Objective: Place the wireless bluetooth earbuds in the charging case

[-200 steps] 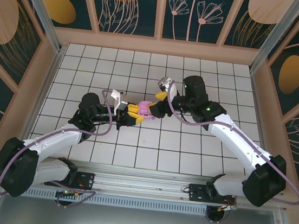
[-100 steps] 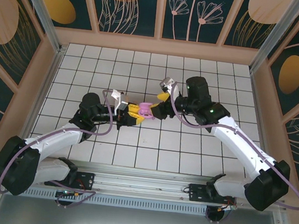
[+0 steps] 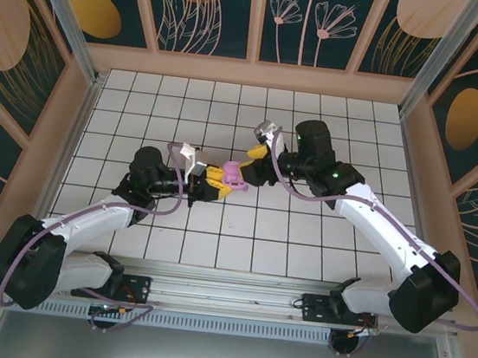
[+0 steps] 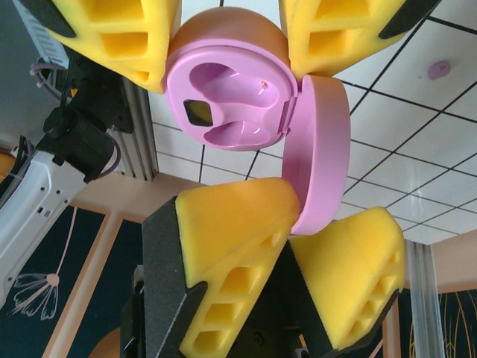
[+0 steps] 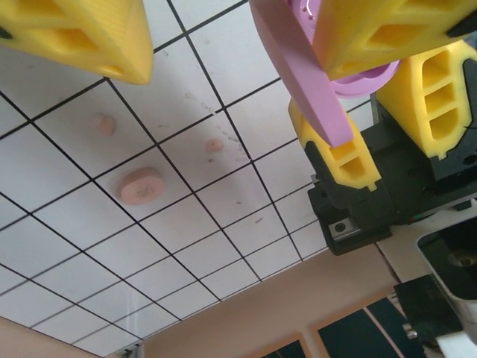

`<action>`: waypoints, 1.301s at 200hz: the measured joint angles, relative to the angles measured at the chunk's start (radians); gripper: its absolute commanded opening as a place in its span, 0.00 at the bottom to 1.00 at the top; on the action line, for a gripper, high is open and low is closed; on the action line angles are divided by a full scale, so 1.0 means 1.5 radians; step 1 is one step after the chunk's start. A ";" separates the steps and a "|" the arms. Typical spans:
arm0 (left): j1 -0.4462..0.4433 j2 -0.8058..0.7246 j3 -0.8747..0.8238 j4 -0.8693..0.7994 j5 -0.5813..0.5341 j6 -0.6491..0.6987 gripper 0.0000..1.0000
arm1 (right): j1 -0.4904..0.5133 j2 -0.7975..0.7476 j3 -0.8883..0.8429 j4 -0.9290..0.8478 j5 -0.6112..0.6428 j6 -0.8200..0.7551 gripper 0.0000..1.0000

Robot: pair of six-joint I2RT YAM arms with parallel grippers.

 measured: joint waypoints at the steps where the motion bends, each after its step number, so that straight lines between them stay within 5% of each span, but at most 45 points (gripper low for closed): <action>1: 0.000 0.000 0.001 -0.001 0.000 0.001 0.00 | 0.000 0.000 0.000 0.000 -0.001 -0.002 0.54; 106: 0.000 0.002 0.015 -0.022 0.010 0.018 0.00 | -0.002 -0.026 0.000 -0.024 -0.001 0.007 0.71; 187: 0.001 0.019 0.015 0.016 0.010 -0.033 0.00 | -0.020 -0.068 -0.004 -0.023 0.020 0.026 0.72; 260: 0.060 0.003 0.000 0.013 -0.028 -0.058 0.00 | -0.085 -0.064 -0.034 -0.024 0.120 0.198 0.61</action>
